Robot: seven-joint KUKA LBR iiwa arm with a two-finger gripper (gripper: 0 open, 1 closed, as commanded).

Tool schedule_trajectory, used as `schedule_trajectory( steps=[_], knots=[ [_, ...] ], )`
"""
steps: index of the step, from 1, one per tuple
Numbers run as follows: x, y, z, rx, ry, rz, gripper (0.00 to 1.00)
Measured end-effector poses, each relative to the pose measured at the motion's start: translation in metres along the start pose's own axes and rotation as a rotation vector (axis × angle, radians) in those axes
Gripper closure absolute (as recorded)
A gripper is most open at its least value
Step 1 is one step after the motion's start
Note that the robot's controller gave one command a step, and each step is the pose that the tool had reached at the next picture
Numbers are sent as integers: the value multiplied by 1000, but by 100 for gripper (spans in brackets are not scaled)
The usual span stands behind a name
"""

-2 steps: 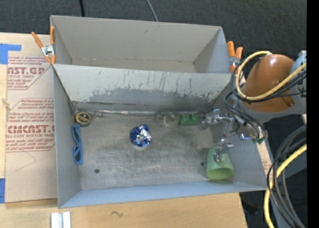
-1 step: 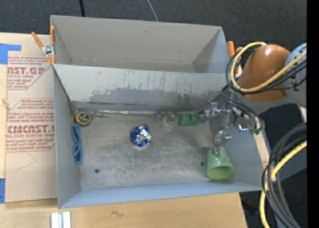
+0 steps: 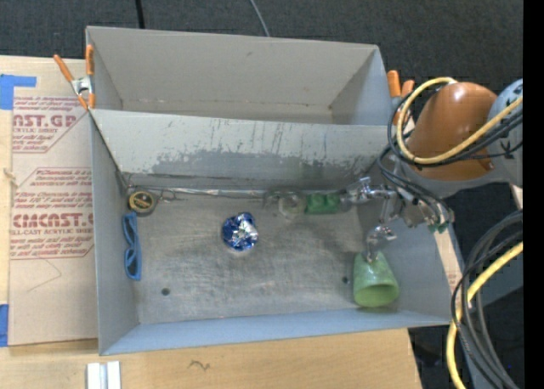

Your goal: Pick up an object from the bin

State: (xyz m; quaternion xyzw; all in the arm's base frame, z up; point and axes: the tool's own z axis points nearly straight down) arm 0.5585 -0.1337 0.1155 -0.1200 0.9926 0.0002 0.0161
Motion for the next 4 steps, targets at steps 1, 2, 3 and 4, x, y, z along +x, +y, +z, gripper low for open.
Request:
schedule_trajectory(
  steps=[1,2,3,4],
  knots=[
    [74,21,-36,-5,30,-141,0],
    [67,8,32,-32,24,-575,0],
    [57,84,40,-9,15,-698,0],
    [10,102,26,-17,23,-847,0]
  ],
)
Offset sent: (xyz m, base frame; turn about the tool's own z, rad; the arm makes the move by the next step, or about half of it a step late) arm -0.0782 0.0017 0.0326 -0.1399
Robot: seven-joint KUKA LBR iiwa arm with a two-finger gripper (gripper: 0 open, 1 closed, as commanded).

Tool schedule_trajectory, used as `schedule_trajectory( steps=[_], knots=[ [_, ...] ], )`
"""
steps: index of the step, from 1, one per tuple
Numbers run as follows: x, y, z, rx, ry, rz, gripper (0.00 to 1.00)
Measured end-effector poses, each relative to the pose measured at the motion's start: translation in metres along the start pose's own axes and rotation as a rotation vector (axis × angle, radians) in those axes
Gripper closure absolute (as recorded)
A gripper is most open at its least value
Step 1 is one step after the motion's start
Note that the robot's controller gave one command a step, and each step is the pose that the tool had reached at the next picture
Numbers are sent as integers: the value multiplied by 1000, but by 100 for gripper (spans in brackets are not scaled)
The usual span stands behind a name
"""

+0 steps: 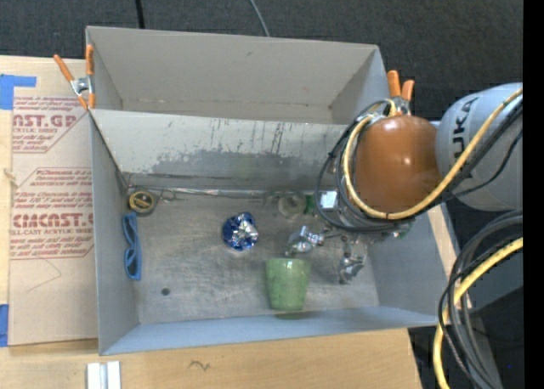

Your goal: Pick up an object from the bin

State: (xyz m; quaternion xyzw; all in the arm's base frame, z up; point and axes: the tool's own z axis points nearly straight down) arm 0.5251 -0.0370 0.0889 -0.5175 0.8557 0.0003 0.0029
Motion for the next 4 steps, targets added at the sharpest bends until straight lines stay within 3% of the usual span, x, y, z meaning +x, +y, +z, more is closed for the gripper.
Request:
schedule_trajectory(
  steps=[1,2,3,4],
  knots=[
    [-37,43,1,30,-10,-495,0],
    [-72,63,-4,7,-5,-483,0],
    [-107,91,14,8,4,-783,0],
    [-108,89,12,14,3,-782,100]
  ],
)
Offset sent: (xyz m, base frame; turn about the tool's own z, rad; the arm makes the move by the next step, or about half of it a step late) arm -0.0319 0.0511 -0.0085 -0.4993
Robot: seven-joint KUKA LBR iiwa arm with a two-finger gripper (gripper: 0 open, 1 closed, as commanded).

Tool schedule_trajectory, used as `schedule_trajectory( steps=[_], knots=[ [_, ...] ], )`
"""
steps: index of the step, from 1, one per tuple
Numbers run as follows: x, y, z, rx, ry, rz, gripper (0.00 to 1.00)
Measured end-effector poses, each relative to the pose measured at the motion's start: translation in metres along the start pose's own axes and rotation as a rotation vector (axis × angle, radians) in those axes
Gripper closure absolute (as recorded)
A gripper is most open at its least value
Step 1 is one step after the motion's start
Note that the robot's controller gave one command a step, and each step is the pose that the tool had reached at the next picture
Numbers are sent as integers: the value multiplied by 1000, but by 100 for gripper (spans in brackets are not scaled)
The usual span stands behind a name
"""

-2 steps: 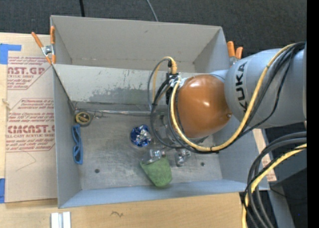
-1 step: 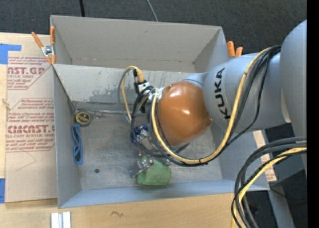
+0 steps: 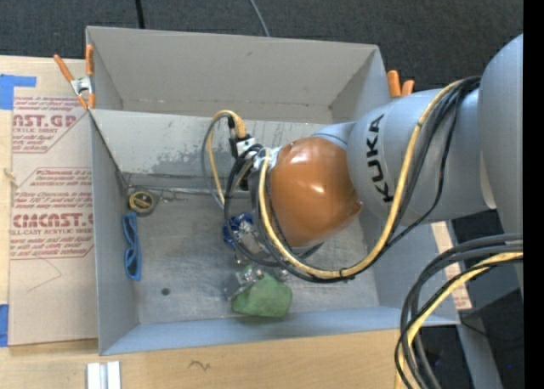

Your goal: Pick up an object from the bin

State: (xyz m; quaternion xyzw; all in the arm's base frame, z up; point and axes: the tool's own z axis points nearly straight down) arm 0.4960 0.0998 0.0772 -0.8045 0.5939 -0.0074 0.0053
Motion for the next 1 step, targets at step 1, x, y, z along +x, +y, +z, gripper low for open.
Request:
schedule_trajectory(
  steps=[1],
  knots=[
    [15,-11,-173,-11,-9,-286,100]
  ],
)
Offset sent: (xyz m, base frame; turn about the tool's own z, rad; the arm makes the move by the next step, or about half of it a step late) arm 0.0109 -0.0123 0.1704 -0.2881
